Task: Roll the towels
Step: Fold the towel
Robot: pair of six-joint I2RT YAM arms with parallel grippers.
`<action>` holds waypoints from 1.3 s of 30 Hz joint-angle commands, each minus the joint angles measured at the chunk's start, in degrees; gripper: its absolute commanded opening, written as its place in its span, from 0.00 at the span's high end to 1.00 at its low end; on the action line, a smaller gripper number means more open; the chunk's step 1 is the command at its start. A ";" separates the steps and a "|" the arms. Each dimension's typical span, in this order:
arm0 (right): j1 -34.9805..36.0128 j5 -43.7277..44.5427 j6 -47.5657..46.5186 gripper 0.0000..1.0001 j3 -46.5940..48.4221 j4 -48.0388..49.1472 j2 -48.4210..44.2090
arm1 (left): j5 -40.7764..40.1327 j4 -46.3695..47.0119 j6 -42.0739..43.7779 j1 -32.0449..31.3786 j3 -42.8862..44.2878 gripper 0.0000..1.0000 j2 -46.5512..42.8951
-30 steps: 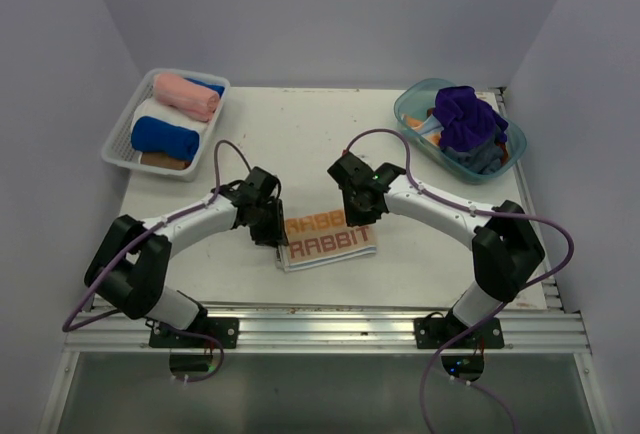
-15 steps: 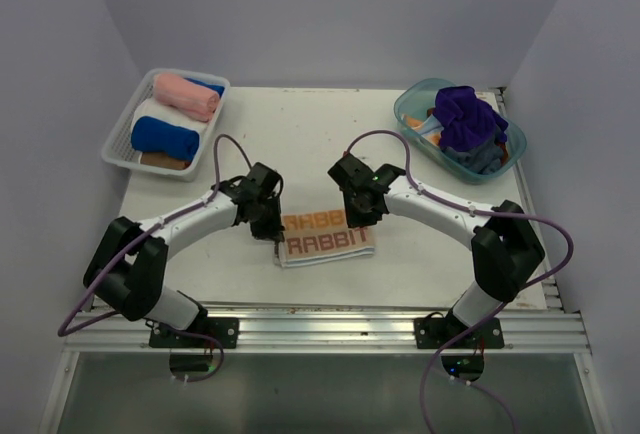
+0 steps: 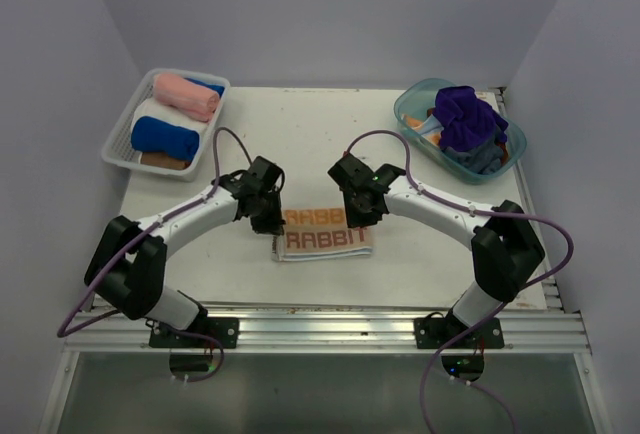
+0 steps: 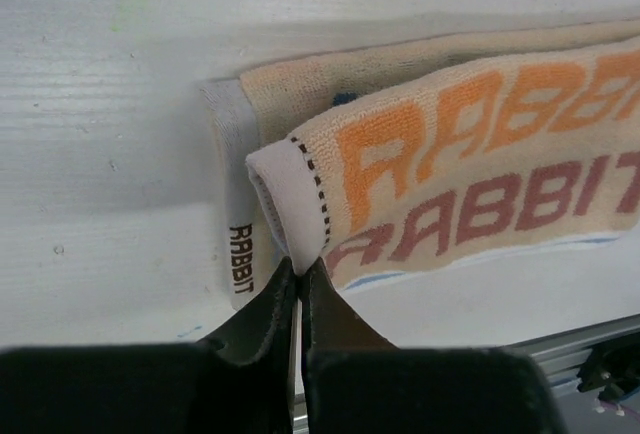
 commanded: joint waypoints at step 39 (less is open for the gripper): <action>-4.10 3.23 2.48 0.83 -10.96 12.17 1.59 | -2.15 5.69 5.20 1.40 14.61 0.73 19.14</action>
